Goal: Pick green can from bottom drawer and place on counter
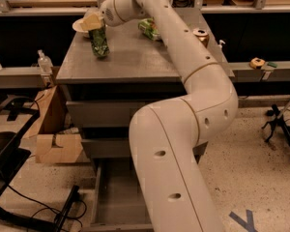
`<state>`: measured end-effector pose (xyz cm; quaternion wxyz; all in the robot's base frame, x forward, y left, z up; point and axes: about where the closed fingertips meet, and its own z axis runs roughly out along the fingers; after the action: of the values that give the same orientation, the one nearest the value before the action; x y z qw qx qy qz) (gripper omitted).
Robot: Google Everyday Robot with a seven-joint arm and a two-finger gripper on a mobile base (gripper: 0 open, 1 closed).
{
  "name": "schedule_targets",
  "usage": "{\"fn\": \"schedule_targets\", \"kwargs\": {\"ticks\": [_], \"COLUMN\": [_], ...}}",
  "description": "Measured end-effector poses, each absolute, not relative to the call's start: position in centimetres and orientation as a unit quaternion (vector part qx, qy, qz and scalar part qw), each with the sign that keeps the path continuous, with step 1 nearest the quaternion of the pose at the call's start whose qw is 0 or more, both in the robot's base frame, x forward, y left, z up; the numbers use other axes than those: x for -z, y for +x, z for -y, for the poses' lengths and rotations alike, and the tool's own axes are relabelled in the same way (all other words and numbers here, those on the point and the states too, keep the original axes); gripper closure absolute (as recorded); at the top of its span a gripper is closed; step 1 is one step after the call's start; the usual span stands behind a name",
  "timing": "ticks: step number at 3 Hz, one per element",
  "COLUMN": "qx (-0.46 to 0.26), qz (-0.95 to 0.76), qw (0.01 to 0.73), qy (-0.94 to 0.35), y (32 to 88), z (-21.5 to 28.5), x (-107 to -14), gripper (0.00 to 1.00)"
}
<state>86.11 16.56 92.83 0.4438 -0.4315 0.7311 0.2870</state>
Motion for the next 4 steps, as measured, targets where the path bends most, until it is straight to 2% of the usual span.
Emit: {"fn": "schedule_targets", "kwargs": {"ticks": [1, 2, 3, 4], "qx": [-0.290, -0.290, -0.290, -0.291], "qz": [-0.735, -0.735, -0.735, -0.735], "qw": [0.453, 0.453, 0.453, 0.452], "qy": [-0.412, -0.412, -0.412, -0.413], "y": [87.67, 87.64, 87.64, 87.63], "z": [-17.85, -17.85, -17.86, -18.04], "x": [-90.84, -91.68, -91.70, -91.52], "gripper": [0.83, 0.51, 0.28, 0.00]}}
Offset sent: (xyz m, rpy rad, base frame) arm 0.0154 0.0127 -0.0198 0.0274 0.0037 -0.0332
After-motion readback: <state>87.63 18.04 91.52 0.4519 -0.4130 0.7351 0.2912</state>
